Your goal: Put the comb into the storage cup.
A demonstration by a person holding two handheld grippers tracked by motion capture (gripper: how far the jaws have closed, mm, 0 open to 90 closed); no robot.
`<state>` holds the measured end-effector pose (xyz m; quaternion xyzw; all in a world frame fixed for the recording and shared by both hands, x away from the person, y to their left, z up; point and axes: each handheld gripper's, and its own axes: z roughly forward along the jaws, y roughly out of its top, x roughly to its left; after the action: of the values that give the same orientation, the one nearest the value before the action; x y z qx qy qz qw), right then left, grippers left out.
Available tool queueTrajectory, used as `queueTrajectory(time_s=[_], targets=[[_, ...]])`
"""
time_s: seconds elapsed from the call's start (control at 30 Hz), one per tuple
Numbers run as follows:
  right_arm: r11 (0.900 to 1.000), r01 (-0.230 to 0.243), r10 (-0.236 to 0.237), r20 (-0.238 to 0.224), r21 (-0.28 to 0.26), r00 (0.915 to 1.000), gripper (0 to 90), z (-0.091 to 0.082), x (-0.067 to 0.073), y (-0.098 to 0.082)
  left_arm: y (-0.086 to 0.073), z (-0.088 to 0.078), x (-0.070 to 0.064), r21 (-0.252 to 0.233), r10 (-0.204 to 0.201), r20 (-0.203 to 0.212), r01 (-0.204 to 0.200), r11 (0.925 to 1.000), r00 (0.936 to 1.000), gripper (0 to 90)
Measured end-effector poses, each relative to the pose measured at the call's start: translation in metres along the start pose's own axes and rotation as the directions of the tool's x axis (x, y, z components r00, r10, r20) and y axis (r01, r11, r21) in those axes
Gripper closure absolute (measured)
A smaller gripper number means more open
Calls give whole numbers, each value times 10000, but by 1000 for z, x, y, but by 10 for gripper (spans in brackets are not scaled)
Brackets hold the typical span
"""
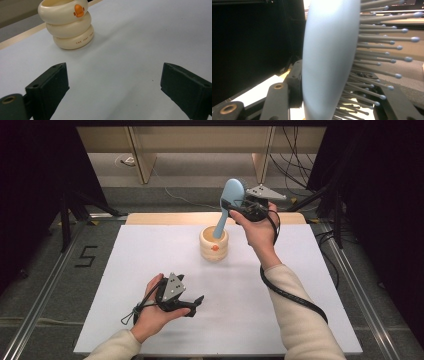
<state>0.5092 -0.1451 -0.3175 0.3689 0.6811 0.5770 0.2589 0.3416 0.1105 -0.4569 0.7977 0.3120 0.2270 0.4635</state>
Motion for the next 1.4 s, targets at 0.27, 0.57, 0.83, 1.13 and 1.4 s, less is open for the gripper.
queueTrajectory(time_s=[0.27, 0.57, 0.83, 1.13, 1.4], targets=[[10000, 33, -34, 43, 60, 10000, 507, 2, 0, -1, 0, 0, 0, -10, -14, 10, 14, 10000, 10000, 72], [10000, 63, -64, 95, 75, 9999, 507, 5, 0, -2, 0, 0, 0, -3, -26, 13, 26, 10000, 10000, 72], [9999, 100, -102, 157, 121, 9998, 507, 7, -1, -3, 0, 0, 0, -7, -44, 7, 44, 10000, 10000, 72], [9998, 121, -125, 203, 172, 9997, 506, 11, -1, -4, 0, 0, 0, -7, -40, 13, 40, 10000, 10000, 73], [9996, 183, -189, 268, 222, 9995, 506, 15, -2, -3, 0, 1, 0, 6, -43, 14, 43, 10000, 10000, 73]])
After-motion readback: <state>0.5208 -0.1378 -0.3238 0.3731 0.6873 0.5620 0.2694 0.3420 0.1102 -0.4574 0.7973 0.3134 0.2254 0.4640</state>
